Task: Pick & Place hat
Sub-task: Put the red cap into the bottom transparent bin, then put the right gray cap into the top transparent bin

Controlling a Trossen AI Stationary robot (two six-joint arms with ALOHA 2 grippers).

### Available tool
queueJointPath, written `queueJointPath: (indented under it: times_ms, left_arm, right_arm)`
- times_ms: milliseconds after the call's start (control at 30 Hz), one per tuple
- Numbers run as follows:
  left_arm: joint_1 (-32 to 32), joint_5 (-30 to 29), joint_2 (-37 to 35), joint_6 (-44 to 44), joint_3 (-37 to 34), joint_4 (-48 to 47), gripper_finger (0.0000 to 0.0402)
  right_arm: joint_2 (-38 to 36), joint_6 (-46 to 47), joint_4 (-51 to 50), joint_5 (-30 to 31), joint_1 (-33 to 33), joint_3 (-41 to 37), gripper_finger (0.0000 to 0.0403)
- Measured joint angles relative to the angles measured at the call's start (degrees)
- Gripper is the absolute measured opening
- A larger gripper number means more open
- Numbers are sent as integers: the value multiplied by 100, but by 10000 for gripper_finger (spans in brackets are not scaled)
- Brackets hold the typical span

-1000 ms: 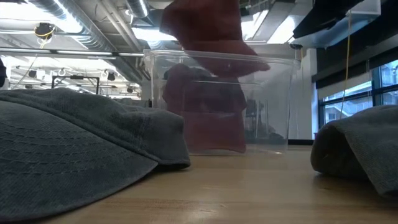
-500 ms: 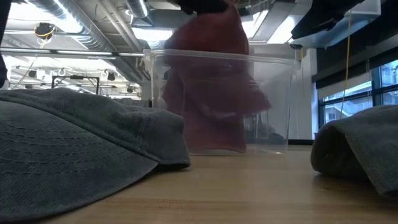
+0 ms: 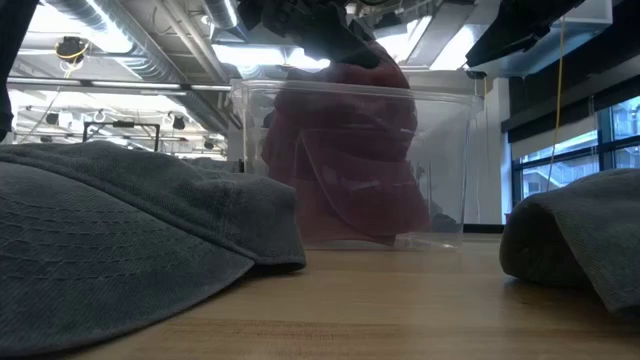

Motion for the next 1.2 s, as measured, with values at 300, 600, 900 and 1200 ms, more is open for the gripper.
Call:
queueJointPath:
  times_ms: [300,600,900,1200]
  left_arm:
    - [-32,-1225,0,-50,0,-9,48]
    - [-57,-1811,0,-99,0,-25,82]
    - [-87,-2360,-91,-274,-7,53,154]
    - [9,-2344,-602,-665,-2,289,192]
  right_arm:
    - [91,-99,-1,0,0,0,236]
    - [132,-157,-9,0,0,0,236]
    - [147,-157,-42,-2,0,0,236]
    - [147,-109,-320,-4,-2,0,236]
